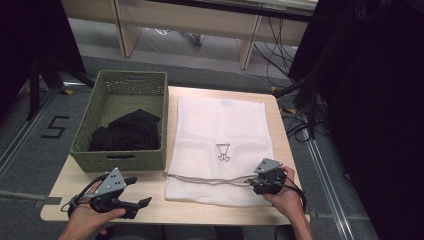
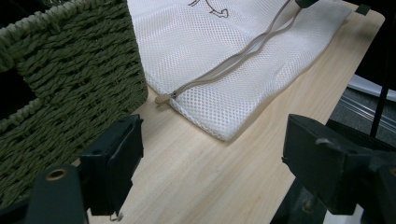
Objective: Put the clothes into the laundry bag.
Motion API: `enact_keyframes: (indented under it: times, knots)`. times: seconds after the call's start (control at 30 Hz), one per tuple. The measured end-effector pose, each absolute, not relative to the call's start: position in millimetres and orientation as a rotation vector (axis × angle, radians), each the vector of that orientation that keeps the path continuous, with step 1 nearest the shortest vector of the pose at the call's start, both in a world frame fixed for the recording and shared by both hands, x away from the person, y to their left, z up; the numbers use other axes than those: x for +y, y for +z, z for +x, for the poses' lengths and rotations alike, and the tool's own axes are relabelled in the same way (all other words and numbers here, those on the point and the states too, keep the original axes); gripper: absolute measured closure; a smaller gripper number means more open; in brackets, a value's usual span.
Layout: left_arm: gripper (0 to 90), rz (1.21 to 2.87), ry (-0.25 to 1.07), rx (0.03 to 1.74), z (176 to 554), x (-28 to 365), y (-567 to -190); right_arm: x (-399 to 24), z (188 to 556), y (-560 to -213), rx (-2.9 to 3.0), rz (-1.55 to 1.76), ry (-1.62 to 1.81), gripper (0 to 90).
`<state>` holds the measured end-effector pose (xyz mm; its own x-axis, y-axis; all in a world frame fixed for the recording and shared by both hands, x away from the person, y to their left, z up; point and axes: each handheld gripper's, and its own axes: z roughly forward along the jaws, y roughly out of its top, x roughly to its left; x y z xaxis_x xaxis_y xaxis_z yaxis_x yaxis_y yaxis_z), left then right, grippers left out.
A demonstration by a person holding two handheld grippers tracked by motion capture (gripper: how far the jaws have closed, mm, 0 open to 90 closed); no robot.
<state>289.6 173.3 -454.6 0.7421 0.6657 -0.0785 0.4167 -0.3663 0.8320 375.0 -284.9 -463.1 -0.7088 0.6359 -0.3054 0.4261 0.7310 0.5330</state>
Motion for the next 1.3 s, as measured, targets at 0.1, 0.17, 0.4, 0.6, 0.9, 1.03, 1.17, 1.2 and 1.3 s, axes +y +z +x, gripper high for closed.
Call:
enact_keyframes:
  times: [0.1, 0.17, 0.4, 0.6, 0.9, 1.03, 1.17, 1.2, 1.3]
  knots:
    - [19.9, 2.016, 0.333, 0.821, 290, 173, -455, -286, 380, -468, 2.473, 0.803, 0.551, 40.0]
    - [19.9, 2.016, 0.333, 0.821, 290, 173, -455, -286, 382, -469, 2.479, 0.790, 0.537, 40.1]
    - [19.9, 2.026, 0.326, 0.820, 290, 172, -456, -276, 390, -475, 2.522, 0.692, 0.443, 42.4]
    - [19.9, 2.027, 0.328, 0.820, 291, 171, -457, -262, 397, -476, 2.550, 0.619, 0.433, 48.0]
    - [19.8, 2.034, 0.324, 0.821, 291, 171, -457, -240, 404, -470, 2.555, 0.480, 0.530, 58.1]
    - [19.9, 2.035, 0.325, 0.818, 291, 171, -457, -232, 405, -469, 2.560, 0.466, 0.559, 63.5]
    - [19.9, 2.038, 0.321, 0.816, 291, 171, -458, -223, 406, -467, 2.572, 0.422, 0.595, 64.5]
    - [19.9, 2.039, 0.322, 0.816, 291, 171, -458, -221, 406, -467, 2.573, 0.409, 0.599, 65.0]
    - [19.9, 2.035, 0.324, 0.816, 291, 171, -457, -219, 407, -468, 2.585, 0.392, 0.610, 66.4]
